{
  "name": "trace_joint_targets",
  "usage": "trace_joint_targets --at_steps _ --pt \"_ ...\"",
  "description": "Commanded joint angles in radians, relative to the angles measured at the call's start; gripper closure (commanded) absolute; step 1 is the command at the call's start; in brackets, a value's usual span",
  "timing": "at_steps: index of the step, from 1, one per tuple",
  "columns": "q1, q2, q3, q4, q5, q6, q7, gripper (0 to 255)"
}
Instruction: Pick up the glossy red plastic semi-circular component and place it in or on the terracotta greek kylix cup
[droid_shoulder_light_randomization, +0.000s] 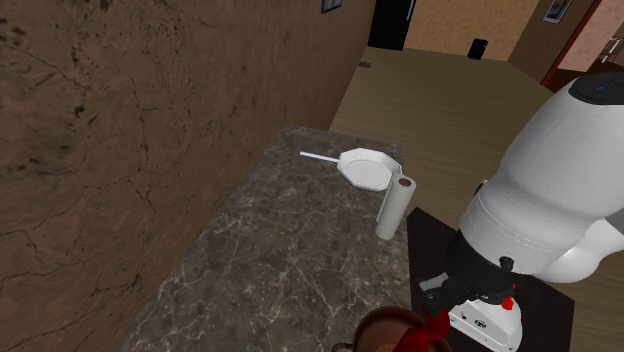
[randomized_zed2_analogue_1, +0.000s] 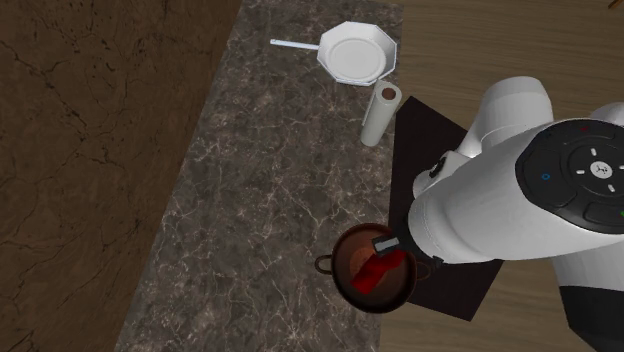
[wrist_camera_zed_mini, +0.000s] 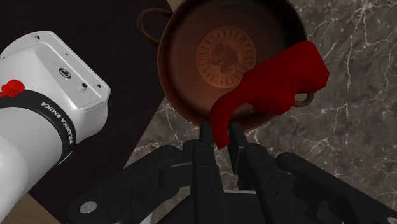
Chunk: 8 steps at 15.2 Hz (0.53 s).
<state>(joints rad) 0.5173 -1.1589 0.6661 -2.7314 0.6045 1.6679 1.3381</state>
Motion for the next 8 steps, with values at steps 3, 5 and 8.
trace_joint_targets --at_steps 3,5,8 --pt "0.013 0.001 0.037 -0.047 0.036 0.047 -0.002 255" --pt "0.02 0.004 0.056 -0.068 0.054 0.072 -0.004 255" --pt "0.028 0.012 0.087 -0.1 0.083 0.11 -0.007 255"
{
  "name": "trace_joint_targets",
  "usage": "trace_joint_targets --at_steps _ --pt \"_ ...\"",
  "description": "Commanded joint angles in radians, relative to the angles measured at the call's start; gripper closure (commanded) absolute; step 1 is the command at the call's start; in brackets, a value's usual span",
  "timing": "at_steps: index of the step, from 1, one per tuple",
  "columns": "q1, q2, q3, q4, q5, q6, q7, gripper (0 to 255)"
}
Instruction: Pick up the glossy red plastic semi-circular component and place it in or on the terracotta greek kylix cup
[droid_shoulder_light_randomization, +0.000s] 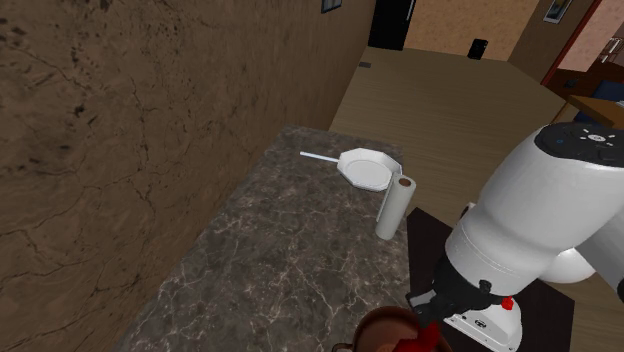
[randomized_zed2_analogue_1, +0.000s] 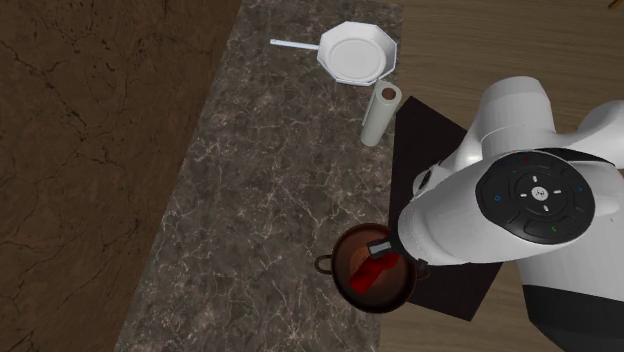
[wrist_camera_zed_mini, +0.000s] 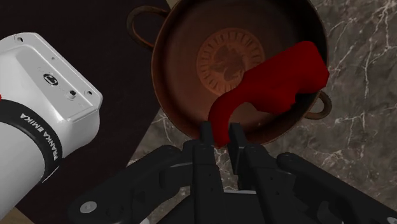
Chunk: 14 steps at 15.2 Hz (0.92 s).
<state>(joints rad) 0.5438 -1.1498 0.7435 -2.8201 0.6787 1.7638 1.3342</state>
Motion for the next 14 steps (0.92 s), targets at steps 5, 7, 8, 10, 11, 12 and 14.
trace_joint_targets --at_steps 5,7,8,10,11,12,14 --pt "0.015 0.025 0.065 -0.059 0.063 0.082 -0.009 255" --pt "0.018 0.036 0.085 -0.073 0.081 0.106 -0.011 255" --pt "0.018 0.036 0.085 -0.073 0.081 0.106 -0.011 255" --pt "0.018 0.036 0.085 -0.073 0.081 0.106 -0.011 255" --pt "0.018 0.036 0.085 -0.073 0.081 0.106 -0.011 255" --pt "0.018 0.036 0.085 -0.073 0.081 0.106 -0.011 255" --pt "0.018 0.036 0.085 -0.073 0.082 0.106 -0.011 255"
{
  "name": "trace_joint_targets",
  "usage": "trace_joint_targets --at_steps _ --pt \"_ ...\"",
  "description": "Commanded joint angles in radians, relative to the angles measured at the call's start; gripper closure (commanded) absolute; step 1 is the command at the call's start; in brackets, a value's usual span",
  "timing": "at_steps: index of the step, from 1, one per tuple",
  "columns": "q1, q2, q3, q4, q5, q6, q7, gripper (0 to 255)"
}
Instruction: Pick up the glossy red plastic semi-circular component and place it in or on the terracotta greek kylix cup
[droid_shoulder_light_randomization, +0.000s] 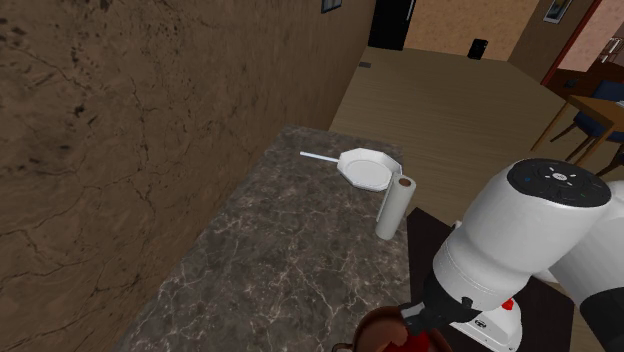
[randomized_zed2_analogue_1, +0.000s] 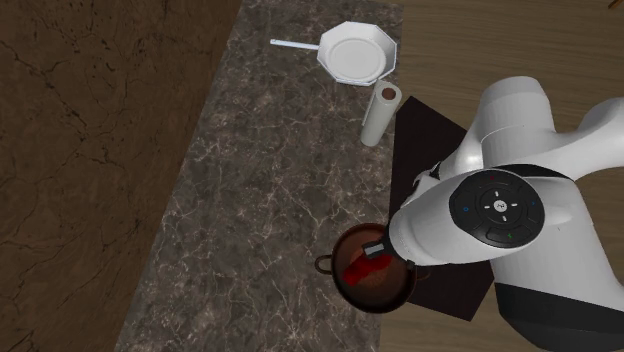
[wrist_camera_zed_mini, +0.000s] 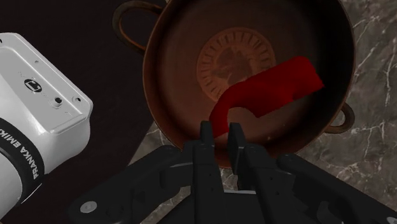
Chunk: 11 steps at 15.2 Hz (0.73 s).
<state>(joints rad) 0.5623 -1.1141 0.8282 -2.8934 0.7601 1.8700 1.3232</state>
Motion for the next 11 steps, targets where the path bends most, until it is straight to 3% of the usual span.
trace_joint_targets --at_steps 1,6,9,11 --pt "0.0 0.0 0.0 0.0 0.0 0.0 0.0 0" --pt "0.0 0.0 0.0 0.0 0.0 0.0 0.0 0" --pt "-0.017 -0.038 -0.085 0.07 -0.08 -0.105 0.01 0" --pt "-0.023 -0.043 -0.105 0.09 -0.1 -0.13 0.012 0"
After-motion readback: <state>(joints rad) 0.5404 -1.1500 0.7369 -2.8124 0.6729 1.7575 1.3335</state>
